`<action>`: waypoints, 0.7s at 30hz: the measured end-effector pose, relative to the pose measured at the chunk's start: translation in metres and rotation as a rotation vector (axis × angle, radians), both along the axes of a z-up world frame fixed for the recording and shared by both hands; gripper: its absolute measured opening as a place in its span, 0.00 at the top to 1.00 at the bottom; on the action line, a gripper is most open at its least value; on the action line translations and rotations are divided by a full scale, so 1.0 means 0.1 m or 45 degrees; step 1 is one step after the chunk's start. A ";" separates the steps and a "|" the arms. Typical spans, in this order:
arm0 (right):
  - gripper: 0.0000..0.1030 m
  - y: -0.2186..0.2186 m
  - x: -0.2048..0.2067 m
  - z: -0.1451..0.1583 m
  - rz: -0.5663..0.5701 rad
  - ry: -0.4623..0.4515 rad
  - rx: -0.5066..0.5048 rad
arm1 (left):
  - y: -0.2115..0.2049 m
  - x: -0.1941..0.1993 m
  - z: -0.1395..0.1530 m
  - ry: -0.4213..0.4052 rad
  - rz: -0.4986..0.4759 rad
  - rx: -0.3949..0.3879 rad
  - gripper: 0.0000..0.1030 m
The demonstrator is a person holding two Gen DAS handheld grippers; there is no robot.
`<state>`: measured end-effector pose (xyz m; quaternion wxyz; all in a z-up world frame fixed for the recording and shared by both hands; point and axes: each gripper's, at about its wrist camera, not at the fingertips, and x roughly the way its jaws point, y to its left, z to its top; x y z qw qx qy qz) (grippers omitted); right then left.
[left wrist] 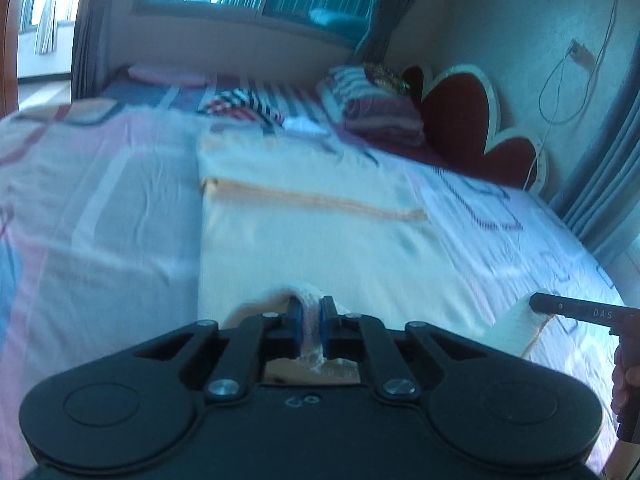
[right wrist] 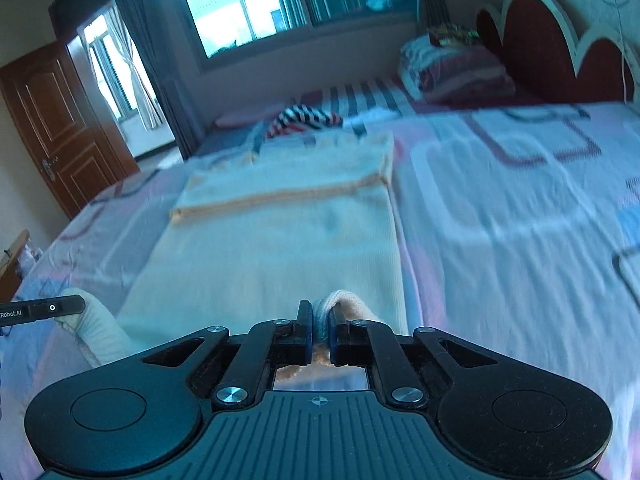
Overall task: Fold small clothes
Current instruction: 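Lift the hem with both grippers, fold it toward the collar, release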
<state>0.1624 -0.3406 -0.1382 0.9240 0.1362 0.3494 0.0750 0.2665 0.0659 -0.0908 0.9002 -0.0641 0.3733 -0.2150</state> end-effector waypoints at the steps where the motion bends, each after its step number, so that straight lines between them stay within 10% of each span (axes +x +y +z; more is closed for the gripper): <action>1: 0.94 -0.01 0.12 0.05 0.000 -0.023 -0.005 | -0.03 0.11 0.03 -0.018 0.010 0.000 0.93; 9: 0.95 -0.10 1.27 0.18 -0.008 -0.113 -0.031 | -0.23 1.11 -0.01 -0.053 0.146 -0.051 0.93; 21: 0.95 -0.40 2.84 -0.46 -0.105 -0.060 0.002 | -0.41 2.42 -0.44 0.004 0.297 -0.027 0.93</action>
